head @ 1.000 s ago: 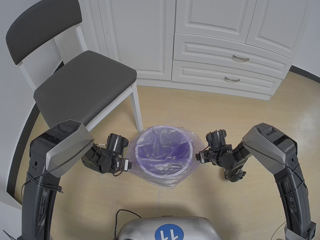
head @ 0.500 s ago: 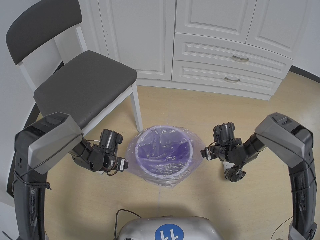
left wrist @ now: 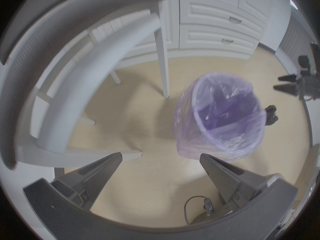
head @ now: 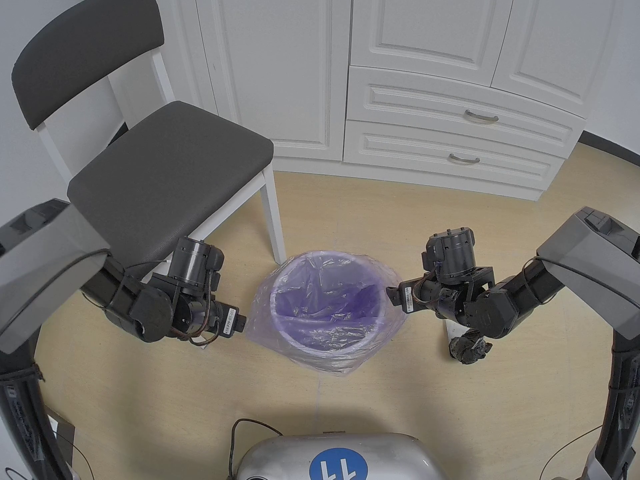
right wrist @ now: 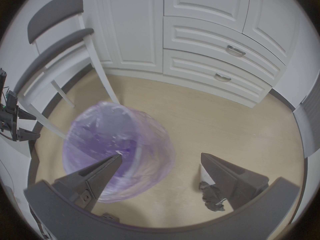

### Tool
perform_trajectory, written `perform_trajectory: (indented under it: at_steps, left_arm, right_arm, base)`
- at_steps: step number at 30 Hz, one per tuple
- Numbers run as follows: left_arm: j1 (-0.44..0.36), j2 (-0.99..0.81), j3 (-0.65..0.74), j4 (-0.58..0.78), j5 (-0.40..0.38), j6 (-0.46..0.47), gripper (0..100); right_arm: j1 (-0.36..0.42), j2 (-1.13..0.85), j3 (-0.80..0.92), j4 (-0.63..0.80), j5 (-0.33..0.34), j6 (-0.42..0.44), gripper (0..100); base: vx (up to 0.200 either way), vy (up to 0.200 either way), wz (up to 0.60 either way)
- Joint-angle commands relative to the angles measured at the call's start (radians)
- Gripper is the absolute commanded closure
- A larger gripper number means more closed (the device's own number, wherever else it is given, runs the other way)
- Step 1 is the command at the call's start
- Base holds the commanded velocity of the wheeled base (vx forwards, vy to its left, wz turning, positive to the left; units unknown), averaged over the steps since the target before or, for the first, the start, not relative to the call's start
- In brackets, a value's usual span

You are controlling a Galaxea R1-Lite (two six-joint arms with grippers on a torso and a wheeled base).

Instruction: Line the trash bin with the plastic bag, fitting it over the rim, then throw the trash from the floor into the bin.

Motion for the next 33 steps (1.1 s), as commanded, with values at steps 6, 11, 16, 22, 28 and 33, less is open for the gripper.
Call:
perform_trajectory:
  at_steps: [6, 11, 16, 22, 28, 33]
  left_arm:
    - [0.031, -0.318, 0.072, -0.009, -0.040, -0.006, 0]
    - [0.076, -0.427, 0.085, -0.009, -0.069, -0.007, 0]
    - [0.117, -0.526, 0.103, -0.009, -0.077, -0.007, 0]
    - [0.169, -0.631, 0.111, -0.007, -0.152, -0.007, 0]
    - [0.196, -0.674, 0.123, -0.009, -0.181, -0.006, 0]
    - [0.197, -0.672, 0.123, -0.009, -0.181, -0.006, 0]
  right_arm:
    - [0.156, 0.004, -0.337, 0.358, 0.000, 0.044, 0]
    - [0.227, 0.136, -0.668, 0.656, -0.003, 0.133, 0]
    - [0.263, 0.307, -0.887, 0.891, -0.005, 0.175, 0]
    - [0.282, 0.406, -0.887, 0.855, -0.005, 0.151, 0]
    - [0.276, 0.442, -0.887, 0.780, -0.003, 0.174, 0]
    - [0.270, 0.444, -0.887, 0.768, -0.005, 0.194, 0]
  base:
    - [0.000, 0.000, 0.00]
    - [0.000, 0.000, 0.00]
    - [0.000, 0.000, 0.00]
    - [0.000, 0.000, 0.00]
    - [0.000, 0.000, 0.00]
    - [0.000, 0.000, 0.00]
